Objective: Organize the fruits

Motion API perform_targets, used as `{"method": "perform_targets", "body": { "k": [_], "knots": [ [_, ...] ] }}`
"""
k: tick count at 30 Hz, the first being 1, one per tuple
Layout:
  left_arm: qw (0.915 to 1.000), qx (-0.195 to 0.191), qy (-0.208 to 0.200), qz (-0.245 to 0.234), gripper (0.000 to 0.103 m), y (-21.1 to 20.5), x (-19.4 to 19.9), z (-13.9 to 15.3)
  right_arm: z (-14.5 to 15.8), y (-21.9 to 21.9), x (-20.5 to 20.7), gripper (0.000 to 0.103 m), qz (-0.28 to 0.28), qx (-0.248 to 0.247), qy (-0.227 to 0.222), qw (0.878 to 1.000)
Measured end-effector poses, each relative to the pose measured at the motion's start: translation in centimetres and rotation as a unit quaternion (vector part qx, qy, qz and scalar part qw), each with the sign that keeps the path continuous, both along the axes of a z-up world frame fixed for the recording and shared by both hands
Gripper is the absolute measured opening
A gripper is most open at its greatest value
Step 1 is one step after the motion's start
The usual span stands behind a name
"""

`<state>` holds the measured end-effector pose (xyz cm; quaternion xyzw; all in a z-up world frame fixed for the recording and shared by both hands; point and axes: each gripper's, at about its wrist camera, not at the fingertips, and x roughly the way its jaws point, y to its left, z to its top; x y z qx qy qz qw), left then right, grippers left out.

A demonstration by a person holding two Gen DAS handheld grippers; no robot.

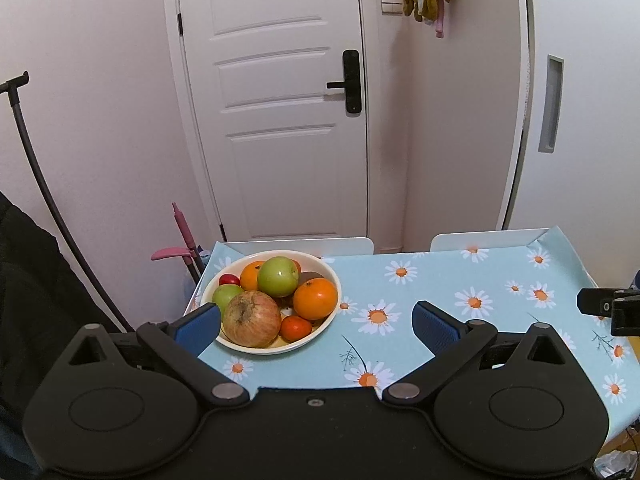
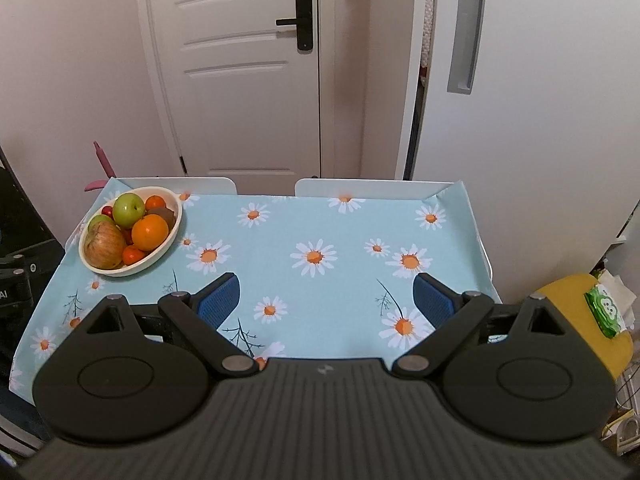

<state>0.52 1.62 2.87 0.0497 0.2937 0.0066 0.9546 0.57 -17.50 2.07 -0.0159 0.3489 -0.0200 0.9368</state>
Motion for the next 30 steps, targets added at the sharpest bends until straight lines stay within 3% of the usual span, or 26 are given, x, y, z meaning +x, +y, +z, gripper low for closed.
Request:
{"method": "perform_targets", "body": {
  "k": [30],
  "knots": [
    [0.9999,0.011,0.002,-0.004,0.103,0.08,0.14,-0.31,-0.24,-0.05,0.25,0.103,-0.003,-0.002,0.008,1.000]
  ]
}}
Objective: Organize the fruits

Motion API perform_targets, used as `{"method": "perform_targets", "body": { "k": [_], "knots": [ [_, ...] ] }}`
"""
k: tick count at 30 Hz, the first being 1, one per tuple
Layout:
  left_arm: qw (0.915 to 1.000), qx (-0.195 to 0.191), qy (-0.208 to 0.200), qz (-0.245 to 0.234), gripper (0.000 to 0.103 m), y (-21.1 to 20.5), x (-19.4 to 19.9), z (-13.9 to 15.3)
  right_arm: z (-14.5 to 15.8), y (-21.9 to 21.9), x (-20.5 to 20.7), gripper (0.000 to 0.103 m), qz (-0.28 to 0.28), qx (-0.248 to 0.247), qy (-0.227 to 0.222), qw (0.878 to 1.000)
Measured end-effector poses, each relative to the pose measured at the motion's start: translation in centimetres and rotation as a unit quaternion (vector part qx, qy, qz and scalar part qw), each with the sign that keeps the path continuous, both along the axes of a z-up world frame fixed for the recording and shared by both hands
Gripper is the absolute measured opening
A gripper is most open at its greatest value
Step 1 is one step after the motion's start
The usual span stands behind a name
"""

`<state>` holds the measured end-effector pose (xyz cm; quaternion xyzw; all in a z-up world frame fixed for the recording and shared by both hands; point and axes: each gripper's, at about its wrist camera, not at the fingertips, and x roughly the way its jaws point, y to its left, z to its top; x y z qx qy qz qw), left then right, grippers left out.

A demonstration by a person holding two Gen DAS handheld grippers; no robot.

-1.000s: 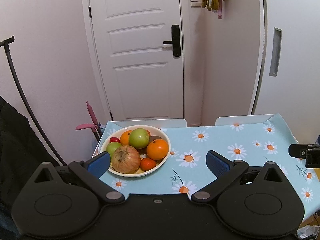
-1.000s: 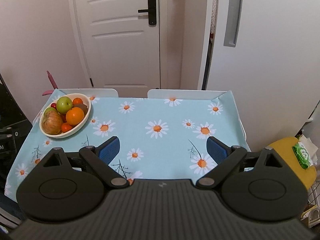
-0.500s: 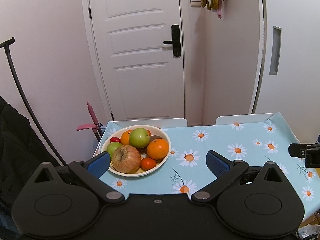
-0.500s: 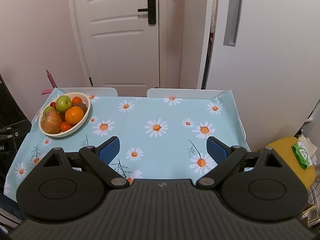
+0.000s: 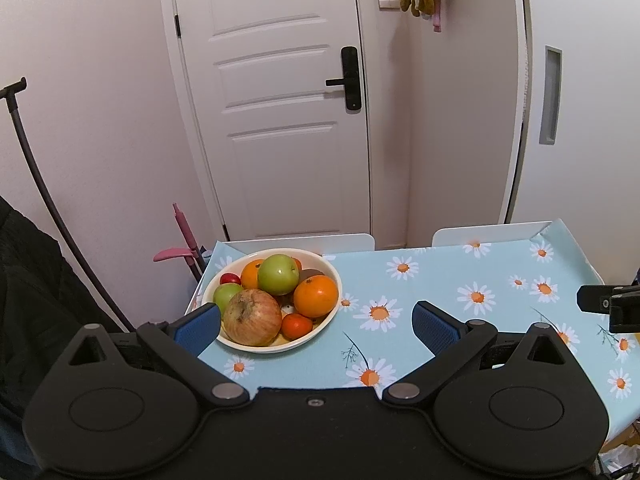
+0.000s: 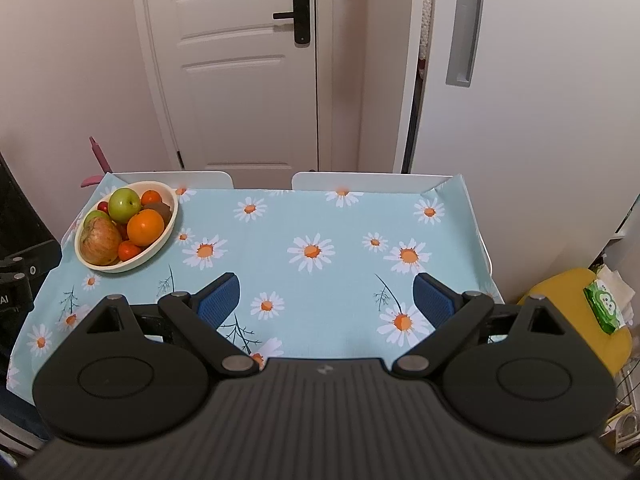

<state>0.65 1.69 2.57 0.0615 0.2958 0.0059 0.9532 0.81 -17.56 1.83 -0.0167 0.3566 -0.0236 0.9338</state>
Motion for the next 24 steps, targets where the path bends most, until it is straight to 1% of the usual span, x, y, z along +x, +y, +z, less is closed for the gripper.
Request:
{"method": "perform_targets", "body": {
  "k": [24],
  "knots": [
    [1.0000,0.000,0.009,0.003,0.103,-0.14,0.39,-0.36,-0.38,-0.20,0.31,0.103,-0.004,0.002,0.005,1.000]
  ]
}}
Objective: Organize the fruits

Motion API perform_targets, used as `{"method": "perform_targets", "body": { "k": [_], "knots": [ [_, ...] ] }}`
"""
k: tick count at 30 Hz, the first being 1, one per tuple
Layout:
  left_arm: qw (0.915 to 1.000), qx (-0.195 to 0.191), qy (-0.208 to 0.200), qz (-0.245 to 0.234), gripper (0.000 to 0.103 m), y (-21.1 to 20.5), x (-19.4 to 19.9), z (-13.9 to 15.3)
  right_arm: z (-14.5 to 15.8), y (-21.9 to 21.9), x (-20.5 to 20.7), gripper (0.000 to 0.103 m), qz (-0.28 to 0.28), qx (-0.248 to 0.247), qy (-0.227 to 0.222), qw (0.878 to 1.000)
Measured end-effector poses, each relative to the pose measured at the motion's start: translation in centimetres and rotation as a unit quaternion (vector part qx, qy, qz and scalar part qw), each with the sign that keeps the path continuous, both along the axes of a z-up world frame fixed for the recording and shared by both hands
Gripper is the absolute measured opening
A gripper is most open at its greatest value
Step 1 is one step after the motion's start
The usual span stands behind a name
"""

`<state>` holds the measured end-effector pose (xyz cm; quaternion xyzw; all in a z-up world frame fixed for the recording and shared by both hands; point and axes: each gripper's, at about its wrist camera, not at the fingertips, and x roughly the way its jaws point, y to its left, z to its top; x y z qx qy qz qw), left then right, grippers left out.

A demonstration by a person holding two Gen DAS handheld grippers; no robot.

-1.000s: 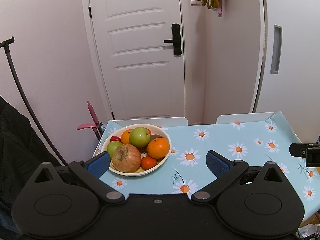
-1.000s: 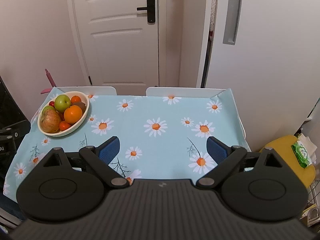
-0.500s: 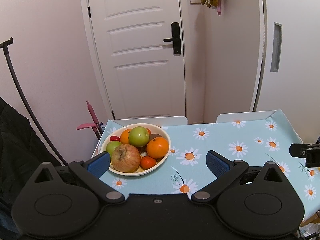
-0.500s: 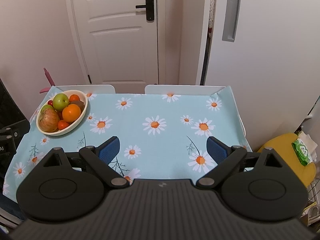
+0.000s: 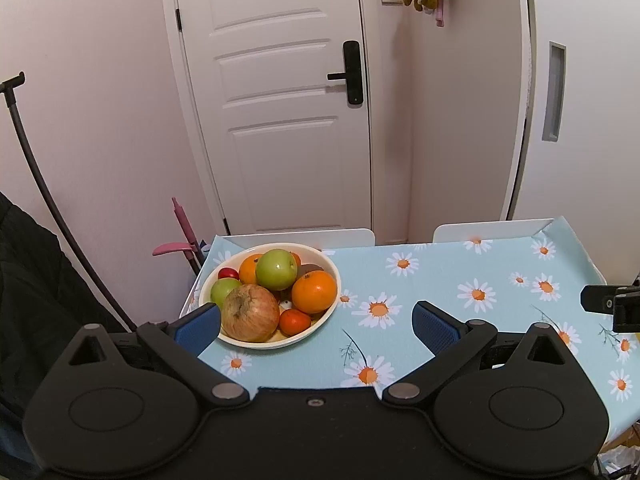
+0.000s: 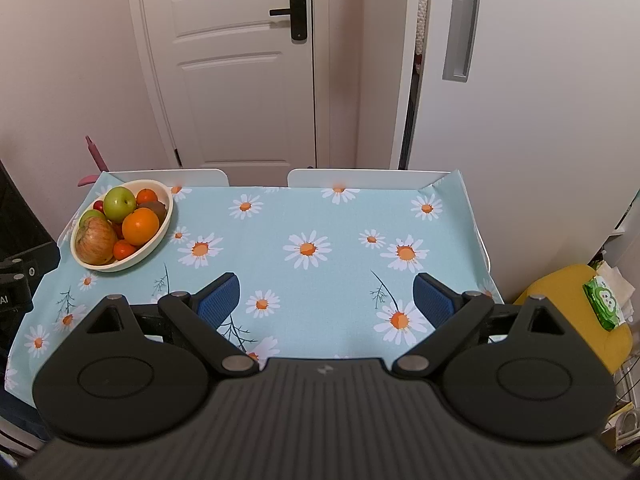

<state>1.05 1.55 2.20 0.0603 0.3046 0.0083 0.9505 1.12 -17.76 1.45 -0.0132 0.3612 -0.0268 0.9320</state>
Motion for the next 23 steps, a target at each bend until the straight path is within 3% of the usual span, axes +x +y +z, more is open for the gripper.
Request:
{"method": "perform_targets", "body": {
  "k": [23],
  "knots": [
    [0.9998,-0.017,0.000,0.013,0.103,0.51,0.58,0.14,-0.02,0.50,0.78,0.103,-0.003,0.000,0.002,1.000]
  ]
}}
